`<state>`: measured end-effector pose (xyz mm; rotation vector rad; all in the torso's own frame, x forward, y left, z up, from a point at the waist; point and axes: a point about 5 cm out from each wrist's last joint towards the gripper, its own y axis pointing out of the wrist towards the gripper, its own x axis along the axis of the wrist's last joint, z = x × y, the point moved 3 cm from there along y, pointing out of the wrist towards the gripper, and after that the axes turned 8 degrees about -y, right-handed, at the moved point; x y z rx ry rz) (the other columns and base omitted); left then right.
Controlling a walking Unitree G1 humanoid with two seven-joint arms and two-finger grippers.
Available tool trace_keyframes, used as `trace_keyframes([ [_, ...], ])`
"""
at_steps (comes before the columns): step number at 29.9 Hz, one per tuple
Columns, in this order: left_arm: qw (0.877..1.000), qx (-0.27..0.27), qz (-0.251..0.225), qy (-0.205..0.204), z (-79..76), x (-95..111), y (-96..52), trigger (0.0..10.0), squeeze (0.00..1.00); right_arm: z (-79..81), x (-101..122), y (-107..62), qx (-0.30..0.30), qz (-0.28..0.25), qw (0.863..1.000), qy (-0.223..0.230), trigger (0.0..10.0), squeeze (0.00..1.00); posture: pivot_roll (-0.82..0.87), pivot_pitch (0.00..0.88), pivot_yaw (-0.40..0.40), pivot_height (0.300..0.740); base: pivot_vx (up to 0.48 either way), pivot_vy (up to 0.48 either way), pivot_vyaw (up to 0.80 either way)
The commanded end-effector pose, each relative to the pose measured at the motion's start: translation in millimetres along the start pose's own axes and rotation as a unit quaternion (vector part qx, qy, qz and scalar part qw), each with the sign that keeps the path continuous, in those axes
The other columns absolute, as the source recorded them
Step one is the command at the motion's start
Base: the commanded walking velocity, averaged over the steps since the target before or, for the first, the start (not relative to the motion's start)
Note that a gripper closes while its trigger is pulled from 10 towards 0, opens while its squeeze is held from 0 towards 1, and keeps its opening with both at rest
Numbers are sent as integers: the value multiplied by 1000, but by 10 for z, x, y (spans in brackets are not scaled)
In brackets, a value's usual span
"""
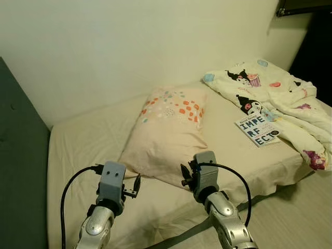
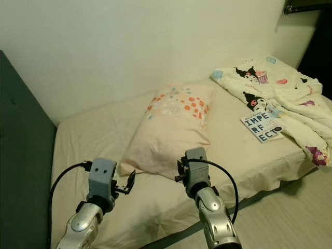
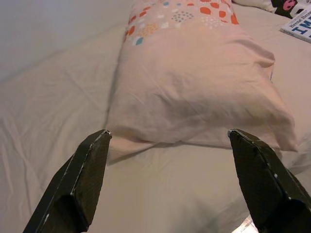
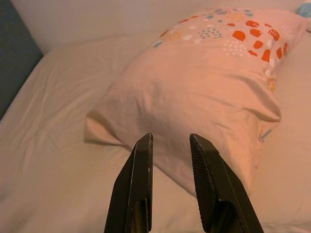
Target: Clean up the room
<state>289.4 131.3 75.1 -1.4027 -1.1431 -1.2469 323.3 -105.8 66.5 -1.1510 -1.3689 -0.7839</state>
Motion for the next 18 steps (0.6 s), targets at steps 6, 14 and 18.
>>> trace_keyframes([
  [6,1000,-14,-16,-12,-55,54,-15,10000,0,106,-46,-18,29,9,999,-21,10000,0,-50,77,6,740,353,0,0],
  [14,1000,-12,-15,-13,-54,51,-15,10000,0,193,-48,-41,54,4,998,-40,10000,0,-50,77,6,740,406,0,500],
  [18,1000,-12,-17,-18,-55,55,-20,10000,0,169,-78,-36,45,13,998,-29,10000,0,-50,77,6,740,400,0,200],
])
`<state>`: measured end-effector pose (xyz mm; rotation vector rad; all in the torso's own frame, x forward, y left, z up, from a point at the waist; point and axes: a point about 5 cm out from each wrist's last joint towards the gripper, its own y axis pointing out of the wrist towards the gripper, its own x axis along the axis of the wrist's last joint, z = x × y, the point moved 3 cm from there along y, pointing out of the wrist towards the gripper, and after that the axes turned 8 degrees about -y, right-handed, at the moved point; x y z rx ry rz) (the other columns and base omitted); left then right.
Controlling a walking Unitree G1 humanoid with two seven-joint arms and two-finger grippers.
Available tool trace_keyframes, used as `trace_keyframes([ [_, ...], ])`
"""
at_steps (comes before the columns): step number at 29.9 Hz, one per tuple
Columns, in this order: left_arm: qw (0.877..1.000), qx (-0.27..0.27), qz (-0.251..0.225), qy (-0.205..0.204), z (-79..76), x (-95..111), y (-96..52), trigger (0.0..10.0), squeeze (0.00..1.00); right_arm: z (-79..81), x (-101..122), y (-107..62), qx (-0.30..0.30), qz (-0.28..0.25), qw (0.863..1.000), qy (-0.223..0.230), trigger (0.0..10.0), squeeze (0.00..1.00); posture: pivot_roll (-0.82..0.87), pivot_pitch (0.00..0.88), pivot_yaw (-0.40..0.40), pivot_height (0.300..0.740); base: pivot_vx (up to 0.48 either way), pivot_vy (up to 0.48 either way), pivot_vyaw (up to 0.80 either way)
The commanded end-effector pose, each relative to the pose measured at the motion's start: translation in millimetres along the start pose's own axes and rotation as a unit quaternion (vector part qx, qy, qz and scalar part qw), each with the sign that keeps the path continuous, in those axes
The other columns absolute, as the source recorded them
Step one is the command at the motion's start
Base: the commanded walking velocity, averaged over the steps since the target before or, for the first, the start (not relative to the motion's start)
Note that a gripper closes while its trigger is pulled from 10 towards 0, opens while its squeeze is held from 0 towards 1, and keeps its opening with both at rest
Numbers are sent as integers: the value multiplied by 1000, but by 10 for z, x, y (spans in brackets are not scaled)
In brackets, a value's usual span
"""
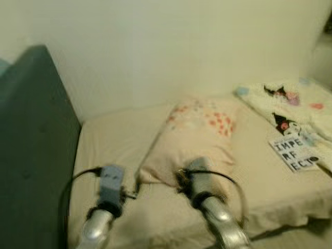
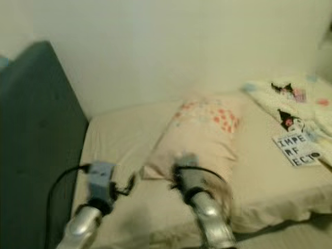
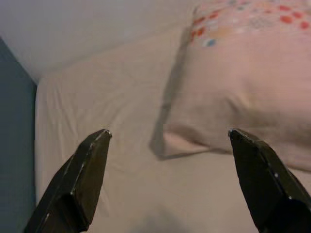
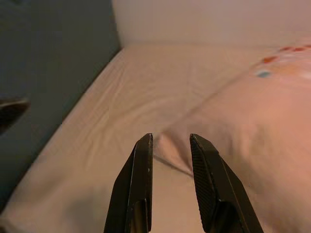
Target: Clean up the room
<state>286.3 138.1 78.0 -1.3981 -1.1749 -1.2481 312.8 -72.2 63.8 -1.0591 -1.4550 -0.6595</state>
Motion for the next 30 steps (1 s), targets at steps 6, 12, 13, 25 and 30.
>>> trace_keyframes([
  [6,1000,-8,1,-7,-97,-11,11,10000,0,-169,-143,-75,-22,29,999,-6,10000,0,-50,77,6,740,130,0,0],
  [12,1000,-8,2,-6,-88,-20,1,10000,0,-164,-150,-81,-21,30,999,-5,10000,0,-51,81,6,740,0,0,0],
  [13,1000,-10,1,-7,-86,-16,-3,10000,0,-157,-155,-81,-20,31,999,-4,10000,0,-51,81,6,740,0,0,0],
  [25,1000,-21,12,-1,-95,-39,0,10000,0,-148,-169,-84,-23,34,999,3,10000,0,-49,80,10,740,0,0,0],
  [30,1000,-23,18,-4,-99,-59,-7,10000,0,-152,-185,-92,-28,35,999,11,10000,0,-49,76,14,740,0,0,0],
])
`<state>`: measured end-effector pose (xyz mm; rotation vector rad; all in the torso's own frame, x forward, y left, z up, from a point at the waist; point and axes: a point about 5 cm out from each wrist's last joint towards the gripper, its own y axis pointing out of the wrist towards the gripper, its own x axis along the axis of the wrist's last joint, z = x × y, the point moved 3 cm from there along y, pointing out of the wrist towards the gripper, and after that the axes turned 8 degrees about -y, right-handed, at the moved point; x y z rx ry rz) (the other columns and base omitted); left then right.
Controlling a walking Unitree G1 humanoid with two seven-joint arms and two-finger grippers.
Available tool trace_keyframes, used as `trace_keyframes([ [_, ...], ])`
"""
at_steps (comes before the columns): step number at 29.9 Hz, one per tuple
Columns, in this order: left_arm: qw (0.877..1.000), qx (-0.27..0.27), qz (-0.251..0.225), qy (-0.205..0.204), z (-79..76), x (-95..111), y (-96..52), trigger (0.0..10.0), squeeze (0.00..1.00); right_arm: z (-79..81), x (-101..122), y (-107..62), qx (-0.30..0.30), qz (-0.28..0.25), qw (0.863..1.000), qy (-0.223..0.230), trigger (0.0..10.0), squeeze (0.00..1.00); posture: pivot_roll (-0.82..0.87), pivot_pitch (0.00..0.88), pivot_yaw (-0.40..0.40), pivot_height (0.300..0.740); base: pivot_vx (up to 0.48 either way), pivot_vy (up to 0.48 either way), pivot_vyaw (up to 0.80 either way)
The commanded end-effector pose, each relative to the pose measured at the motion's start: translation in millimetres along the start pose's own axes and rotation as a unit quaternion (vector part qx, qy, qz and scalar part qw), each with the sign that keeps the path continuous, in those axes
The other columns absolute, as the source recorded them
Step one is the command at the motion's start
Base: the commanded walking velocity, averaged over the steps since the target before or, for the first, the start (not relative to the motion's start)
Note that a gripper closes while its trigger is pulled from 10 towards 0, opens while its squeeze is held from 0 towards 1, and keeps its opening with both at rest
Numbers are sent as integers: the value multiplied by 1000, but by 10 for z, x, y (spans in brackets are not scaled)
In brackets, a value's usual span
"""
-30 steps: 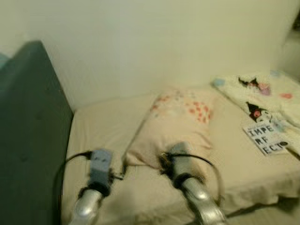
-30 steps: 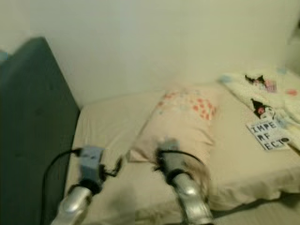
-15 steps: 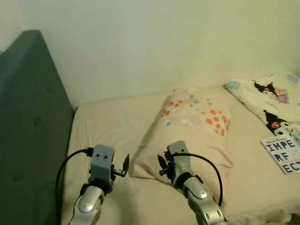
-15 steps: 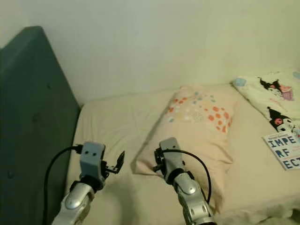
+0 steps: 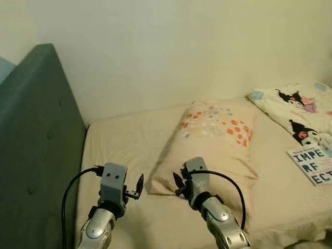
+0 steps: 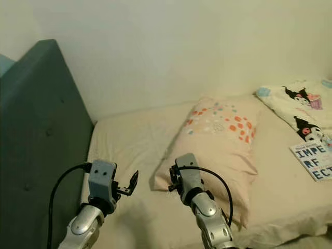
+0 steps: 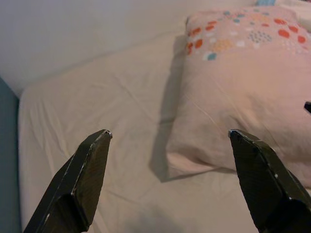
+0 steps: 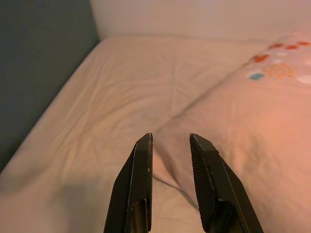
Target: Clean up the room
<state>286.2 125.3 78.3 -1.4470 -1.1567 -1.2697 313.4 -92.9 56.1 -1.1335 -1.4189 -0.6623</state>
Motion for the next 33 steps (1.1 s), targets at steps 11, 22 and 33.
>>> trace_keyframes([
  [11,1000,1,14,-2,30,-52,-41,10000,0,4,-63,-23,-7,10,1000,22,10000,0,-46,71,15,740,0,0,0],
  [22,1000,2,12,-2,35,-38,-38,10000,0,13,-57,-21,-7,9,1000,24,10000,0,-45,73,15,740,-263,0,0],
  [33,1000,3,15,2,51,-39,-46,10000,0,24,-59,-15,-6,10,1000,25,10000,0,-37,81,16,740,-134,0,0],
])
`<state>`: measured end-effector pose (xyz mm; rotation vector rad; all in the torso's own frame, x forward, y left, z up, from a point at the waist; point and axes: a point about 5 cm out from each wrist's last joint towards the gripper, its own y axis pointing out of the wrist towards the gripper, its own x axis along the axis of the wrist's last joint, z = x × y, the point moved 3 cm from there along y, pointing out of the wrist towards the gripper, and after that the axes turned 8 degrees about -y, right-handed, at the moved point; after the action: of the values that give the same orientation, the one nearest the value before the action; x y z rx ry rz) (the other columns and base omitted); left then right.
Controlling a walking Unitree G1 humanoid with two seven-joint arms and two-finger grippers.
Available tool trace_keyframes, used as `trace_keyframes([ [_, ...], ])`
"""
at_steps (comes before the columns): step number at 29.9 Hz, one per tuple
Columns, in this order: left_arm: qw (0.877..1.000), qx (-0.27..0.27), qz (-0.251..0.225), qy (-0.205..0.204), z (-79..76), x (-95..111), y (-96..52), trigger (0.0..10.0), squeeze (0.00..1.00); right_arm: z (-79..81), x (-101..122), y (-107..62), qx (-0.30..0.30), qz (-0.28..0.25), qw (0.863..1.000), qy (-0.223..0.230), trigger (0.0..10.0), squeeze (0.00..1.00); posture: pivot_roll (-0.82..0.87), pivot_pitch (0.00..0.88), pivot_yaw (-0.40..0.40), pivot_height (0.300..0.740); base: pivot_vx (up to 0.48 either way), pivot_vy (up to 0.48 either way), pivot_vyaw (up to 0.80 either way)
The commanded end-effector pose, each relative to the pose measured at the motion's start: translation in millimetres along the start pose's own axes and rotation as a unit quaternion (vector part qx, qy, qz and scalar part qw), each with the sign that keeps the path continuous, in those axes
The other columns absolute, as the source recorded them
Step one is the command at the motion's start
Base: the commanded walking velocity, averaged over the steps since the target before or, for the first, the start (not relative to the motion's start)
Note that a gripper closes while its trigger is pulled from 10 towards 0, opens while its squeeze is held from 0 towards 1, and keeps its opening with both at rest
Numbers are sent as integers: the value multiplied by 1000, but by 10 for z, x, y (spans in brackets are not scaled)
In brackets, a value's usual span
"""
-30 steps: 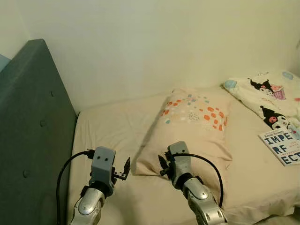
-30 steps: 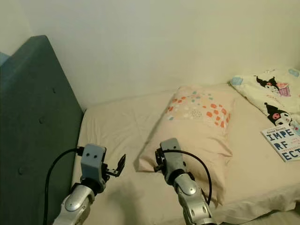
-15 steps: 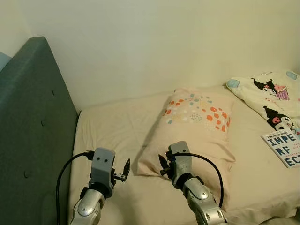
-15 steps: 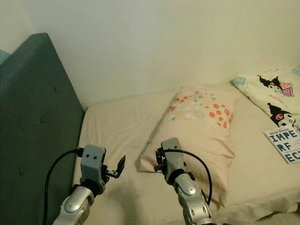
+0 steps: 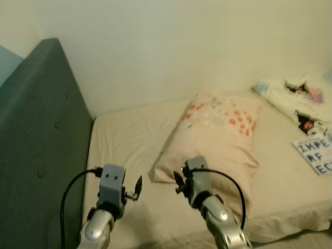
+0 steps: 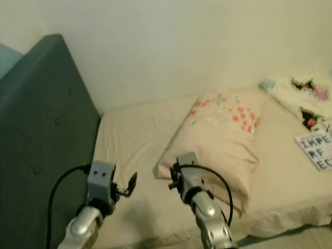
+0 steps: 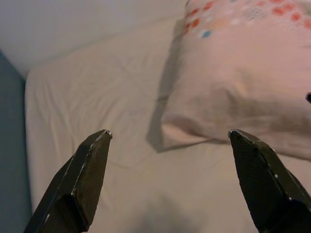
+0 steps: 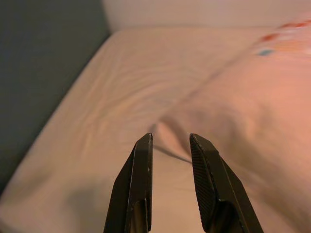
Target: Clean up the room
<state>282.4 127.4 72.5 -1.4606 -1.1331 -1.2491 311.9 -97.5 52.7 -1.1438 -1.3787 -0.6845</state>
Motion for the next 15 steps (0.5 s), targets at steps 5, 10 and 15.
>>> trace_keyframes([
  [5,1000,2,4,9,46,6,-2,10000,0,65,-18,13,4,4,1000,11,10000,0,-35,79,22,740,0,0,0],
  [10,1000,0,4,10,45,12,6,10000,0,69,-18,17,3,4,1000,11,10000,0,-35,78,25,740,0,0,0],
  [15,1000,-2,4,10,32,20,15,10000,0,65,-18,17,1,4,1000,12,10000,0,-35,78,26,740,0,0,0],
])
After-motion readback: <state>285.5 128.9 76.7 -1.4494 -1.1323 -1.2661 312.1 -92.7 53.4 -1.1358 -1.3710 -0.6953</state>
